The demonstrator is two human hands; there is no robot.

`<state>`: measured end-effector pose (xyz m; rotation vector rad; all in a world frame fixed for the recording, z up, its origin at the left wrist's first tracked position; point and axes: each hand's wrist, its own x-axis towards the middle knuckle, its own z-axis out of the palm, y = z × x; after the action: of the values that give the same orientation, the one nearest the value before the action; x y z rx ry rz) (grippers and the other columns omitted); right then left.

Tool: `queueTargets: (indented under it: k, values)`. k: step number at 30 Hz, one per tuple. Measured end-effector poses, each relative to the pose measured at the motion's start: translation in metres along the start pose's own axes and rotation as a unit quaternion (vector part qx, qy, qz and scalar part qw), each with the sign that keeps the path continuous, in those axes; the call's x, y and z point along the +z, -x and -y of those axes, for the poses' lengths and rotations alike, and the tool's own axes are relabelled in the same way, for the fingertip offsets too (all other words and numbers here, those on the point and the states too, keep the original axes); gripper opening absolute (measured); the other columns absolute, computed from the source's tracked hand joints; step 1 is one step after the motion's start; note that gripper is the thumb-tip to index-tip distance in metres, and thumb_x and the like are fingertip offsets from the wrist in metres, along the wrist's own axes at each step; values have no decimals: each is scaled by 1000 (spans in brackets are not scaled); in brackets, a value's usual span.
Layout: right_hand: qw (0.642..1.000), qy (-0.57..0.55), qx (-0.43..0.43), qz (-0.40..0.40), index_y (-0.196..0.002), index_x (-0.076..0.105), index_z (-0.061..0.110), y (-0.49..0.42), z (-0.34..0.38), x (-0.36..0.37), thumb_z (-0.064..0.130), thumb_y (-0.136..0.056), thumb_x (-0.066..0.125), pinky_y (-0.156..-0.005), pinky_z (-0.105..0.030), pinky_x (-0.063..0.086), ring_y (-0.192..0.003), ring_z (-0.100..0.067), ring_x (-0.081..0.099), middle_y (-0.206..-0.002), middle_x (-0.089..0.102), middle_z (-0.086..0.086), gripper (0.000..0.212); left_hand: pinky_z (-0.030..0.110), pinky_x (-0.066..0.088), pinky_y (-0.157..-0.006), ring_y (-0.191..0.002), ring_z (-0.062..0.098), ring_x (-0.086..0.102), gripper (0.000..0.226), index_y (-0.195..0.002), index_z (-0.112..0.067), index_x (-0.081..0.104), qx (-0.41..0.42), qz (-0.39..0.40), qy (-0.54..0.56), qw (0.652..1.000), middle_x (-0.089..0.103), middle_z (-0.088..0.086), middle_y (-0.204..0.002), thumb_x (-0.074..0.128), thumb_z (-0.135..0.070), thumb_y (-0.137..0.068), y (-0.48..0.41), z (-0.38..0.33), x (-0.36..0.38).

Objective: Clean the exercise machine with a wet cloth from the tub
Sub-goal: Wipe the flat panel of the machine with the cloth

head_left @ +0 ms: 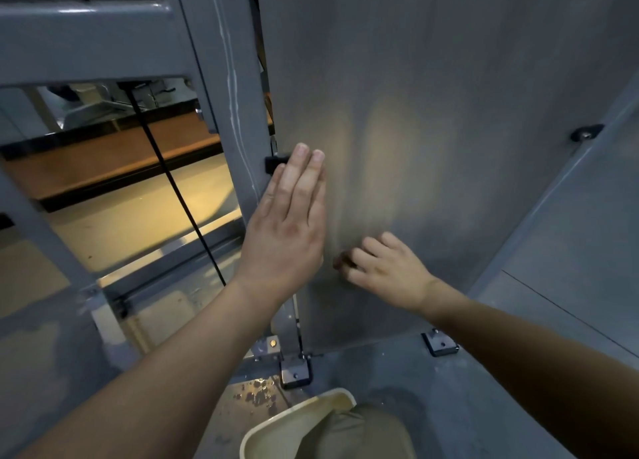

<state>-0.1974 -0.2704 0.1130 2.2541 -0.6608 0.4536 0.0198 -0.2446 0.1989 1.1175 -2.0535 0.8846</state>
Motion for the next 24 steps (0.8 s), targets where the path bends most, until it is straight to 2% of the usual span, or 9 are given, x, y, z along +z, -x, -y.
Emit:
queueTargets:
  k: [3,7,8,11,14,17,20,22,24]
  values:
    - [999,23,-12,-30,-96,63,23,-13,-22,-22,12,-96,63,-63,-39,32,-71,-26,52,-85,54,-3,11,48,10,-128,-154,40,17,71,-152,13,28,-7,-7,4,1000,29,25,-162,48,4,-84,0,-1,0]
    - [971,21,158,-177,-112,73,19,-61,-43,-48,14,-91,66,-62,-39,30,-69,-28,51,-88,59,-4,22,49,13,-128,-155,38,14,73,-154,11,26,-12,-5,9,1000,22,22,-164,47,6,-84,1,-1,0]
    - [967,9,171,-189,-112,71,19,-65,-35,-43,13,-91,66,-62,-39,30,-68,-28,50,-91,57,-4,23,49,12,-128,-156,37,14,72,-154,11,26,-11,-1,8,1000,20,21,-164,46,5,-86,1,-1,-1]
    - [994,-15,62,-88,-109,68,22,-32,1,-5,13,-93,65,-62,-40,33,-73,-27,50,-97,57,-3,18,48,12,-128,-155,37,13,70,-154,12,27,-5,19,-1,1000,17,20,-164,47,0,-88,0,1,-3]
    - [999,-13,-29,22,-98,66,27,15,1,8,15,-95,63,-67,-38,34,-76,-25,52,-90,60,-1,12,47,14,-128,-155,35,14,74,-154,11,29,-2,35,-11,999,19,19,-165,51,1,-84,-1,1,-8]
    - [999,27,-14,-14,-102,59,23,18,-31,-17,11,-97,61,-64,-38,33,-72,-25,52,-86,58,-2,14,46,15,-128,-155,35,15,74,-154,10,30,-5,47,-22,999,22,19,-166,50,-1,-84,0,1,-13]
    - [986,43,110,-122,-115,70,24,-16,-56,-43,20,-97,63,-63,-40,32,-71,-28,51,-86,59,-3,19,45,11,-129,-157,34,12,77,-157,8,23,-9,69,-35,997,18,19,-168,49,-4,-85,0,1,-16]
    - [971,10,177,-164,-120,70,22,-40,-43,-41,21,-100,55,-64,-39,31,-74,-29,51,-95,59,-4,25,45,9,-129,-157,34,9,80,-158,7,18,-11,79,-43,996,15,19,-169,49,-6,-86,1,1,-17]
    - [978,-12,151,-141,-116,65,22,-44,-12,-20,14,-97,54,-63,-39,30,-74,-28,50,-99,53,-4,23,45,8,-129,-158,33,6,80,-159,7,15,-9,93,-53,994,11,18,-169,48,-9,-88,1,1,-17]
